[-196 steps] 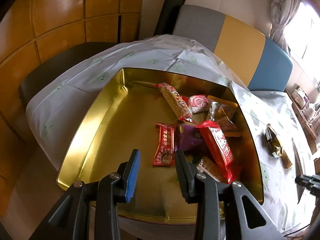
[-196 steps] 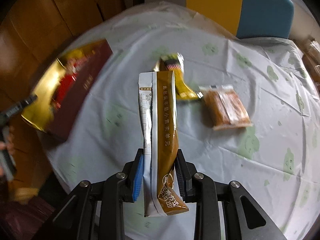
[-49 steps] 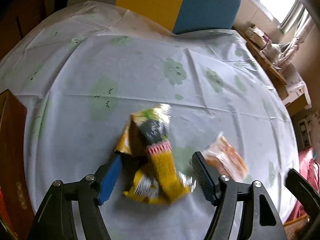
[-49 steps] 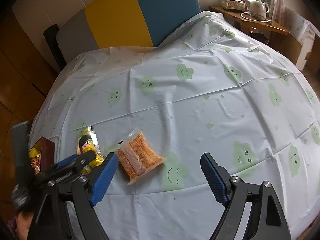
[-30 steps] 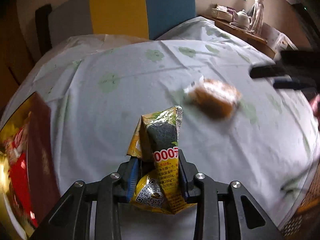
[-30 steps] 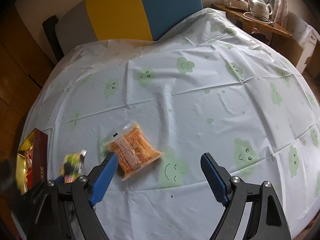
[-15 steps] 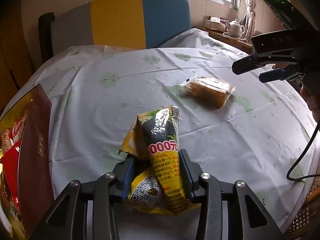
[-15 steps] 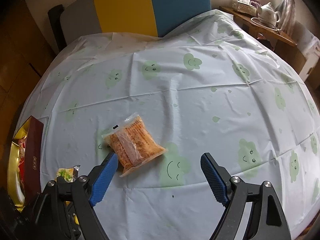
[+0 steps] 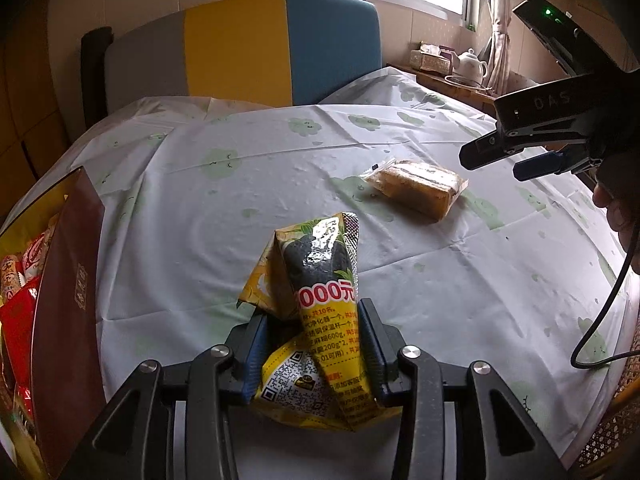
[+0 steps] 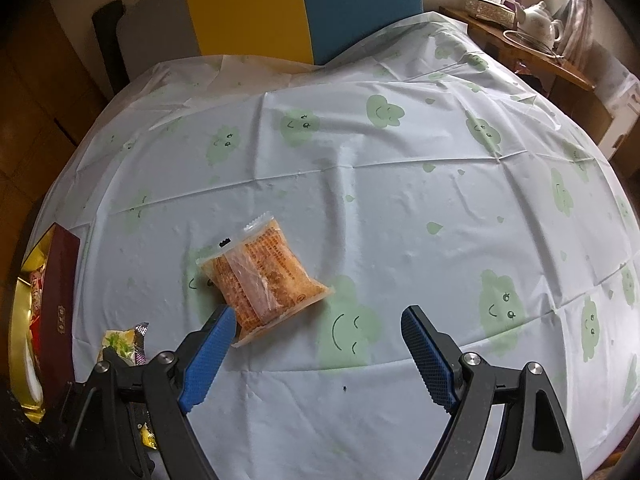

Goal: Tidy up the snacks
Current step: 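Grasp the orange bread pack in the clear bag with the right gripper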

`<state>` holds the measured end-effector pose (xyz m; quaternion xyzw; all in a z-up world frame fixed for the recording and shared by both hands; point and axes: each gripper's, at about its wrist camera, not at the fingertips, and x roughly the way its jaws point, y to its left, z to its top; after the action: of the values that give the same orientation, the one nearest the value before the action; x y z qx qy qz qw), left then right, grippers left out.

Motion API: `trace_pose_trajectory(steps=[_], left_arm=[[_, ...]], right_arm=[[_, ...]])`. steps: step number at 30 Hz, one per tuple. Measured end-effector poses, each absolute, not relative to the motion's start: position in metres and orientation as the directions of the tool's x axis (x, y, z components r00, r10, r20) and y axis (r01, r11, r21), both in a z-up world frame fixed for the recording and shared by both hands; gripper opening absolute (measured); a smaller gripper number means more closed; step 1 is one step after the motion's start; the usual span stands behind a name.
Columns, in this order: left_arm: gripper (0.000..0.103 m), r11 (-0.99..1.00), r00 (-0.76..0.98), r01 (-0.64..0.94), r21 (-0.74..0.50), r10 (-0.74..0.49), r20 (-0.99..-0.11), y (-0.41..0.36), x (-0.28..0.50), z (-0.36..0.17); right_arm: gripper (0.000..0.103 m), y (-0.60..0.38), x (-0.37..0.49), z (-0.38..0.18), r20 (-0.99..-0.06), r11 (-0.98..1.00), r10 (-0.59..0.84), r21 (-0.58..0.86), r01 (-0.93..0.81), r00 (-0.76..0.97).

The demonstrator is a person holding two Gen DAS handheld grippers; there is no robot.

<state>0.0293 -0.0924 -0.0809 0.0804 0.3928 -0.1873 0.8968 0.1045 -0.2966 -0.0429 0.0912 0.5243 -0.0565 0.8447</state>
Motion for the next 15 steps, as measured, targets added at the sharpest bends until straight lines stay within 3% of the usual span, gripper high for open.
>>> trace_pose_trajectory(steps=[15], left_arm=[[0.043,0.916,0.618,0.401,-0.007,-0.276,-0.736,-0.092,0.030,-0.081]], right_arm=[[0.085,-0.280,0.107,-0.054,-0.915,0.985,0.098,0.146,0.093,0.392]])
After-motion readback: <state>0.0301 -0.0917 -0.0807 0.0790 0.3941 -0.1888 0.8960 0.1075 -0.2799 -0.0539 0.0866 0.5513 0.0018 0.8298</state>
